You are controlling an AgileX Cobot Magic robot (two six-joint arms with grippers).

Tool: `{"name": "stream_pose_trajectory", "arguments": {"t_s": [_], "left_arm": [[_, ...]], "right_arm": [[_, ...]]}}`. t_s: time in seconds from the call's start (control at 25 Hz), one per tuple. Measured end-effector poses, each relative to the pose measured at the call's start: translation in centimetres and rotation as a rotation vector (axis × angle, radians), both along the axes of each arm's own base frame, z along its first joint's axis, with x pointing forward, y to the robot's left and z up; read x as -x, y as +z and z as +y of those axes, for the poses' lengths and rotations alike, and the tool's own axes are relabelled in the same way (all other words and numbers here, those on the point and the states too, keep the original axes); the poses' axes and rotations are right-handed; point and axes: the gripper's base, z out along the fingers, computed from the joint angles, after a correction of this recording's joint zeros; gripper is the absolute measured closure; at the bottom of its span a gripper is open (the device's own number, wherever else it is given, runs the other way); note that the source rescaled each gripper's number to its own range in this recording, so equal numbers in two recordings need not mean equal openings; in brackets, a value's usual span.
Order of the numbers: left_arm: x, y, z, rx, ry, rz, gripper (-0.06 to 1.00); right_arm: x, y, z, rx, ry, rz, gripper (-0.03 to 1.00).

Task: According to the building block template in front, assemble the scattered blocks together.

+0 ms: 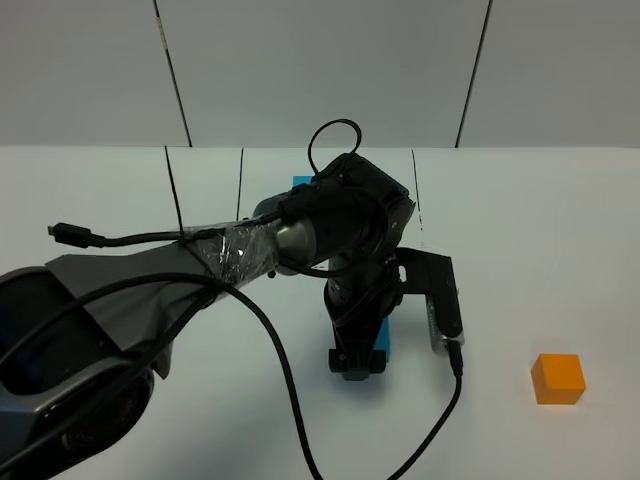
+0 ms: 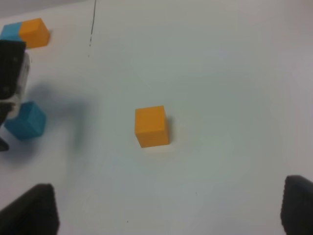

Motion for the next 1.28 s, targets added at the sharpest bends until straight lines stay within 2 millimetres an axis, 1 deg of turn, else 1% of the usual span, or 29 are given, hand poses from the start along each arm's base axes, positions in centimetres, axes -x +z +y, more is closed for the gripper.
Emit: {"name": "stream_pose_trajectory", "arguments": {"t_s": [0.12,0.24,0.4,0.52,0.56,0.64,0.76,0.8,0.92,1.0,1.04,1.08,1.16,1.2,1.28], "left_arm": [[0.4,1.0,0.2,-0.015,0.088,0.01,-0.06],[0.2,1.8,1.2,-0.066,0.201,-0.012,-0.06],[-1.4,3.9,3.4,-0.044,0.38,-0.075,-0.06],[-3.1,6.0,6.2,-0.004,0.512,-0.107,-0.06],[-3.7,6.9,7.4,0.013,0.561,-0.12,-0.06],[-5.0,8.4,10.1,0.045,0.666,-0.14,-0.05],[-6.3,10.5,13.9,0.125,0.828,-0.127,-0.05],[-6.6,11.0,15.1,0.151,0.873,-0.119,-0.05],[-7.2,12.6,19.4,0.224,1.028,-0.091,-0.04],[-6.8,13.5,22.2,0.252,1.104,-0.075,-0.03],[-6.4,14.0,23.6,0.265,1.142,-0.07,-0.02],[-5.8,14.1,24.9,0.266,1.176,-0.055,-0.01],[-3.9,15.0,27.8,0.281,1.253,-0.04,0.0],[-2.8,15.1,29.1,0.281,1.295,-0.026,0.0],[0.0,15.9,31.2,0.311,1.372,-0.043,0.01]], "right_arm": [[0.0,0.0,0.0,0.0,0.0,0.0,0.15],[0.0,0.0,0.0,0.0,0.0,0.0,0.15],[0.0,0.0,0.0,0.0,0.0,0.0,0.15],[0.0,0.0,0.0,0.0,0.0,0.0,0.15],[0.0,0.0,0.0,0.0,0.0,0.0,0.15],[0.0,0.0,0.0,0.0,0.0,0.0,0.15],[0.0,0.0,0.0,0.0,0.0,0.0,0.15],[0.0,0.0,0.0,0.0,0.0,0.0,0.15],[0.0,0.0,0.0,0.0,0.0,0.0,0.15],[0.0,0.0,0.0,0.0,0.0,0.0,0.15],[0.0,0.0,0.0,0.0,0.0,0.0,0.15],[0.0,0.0,0.0,0.0,0.0,0.0,0.15],[0.0,0.0,0.0,0.0,0.0,0.0,0.15],[0.0,0.0,0.0,0.0,0.0,0.0,0.15],[0.0,0.0,0.0,0.0,0.0,0.0,0.15]]}}
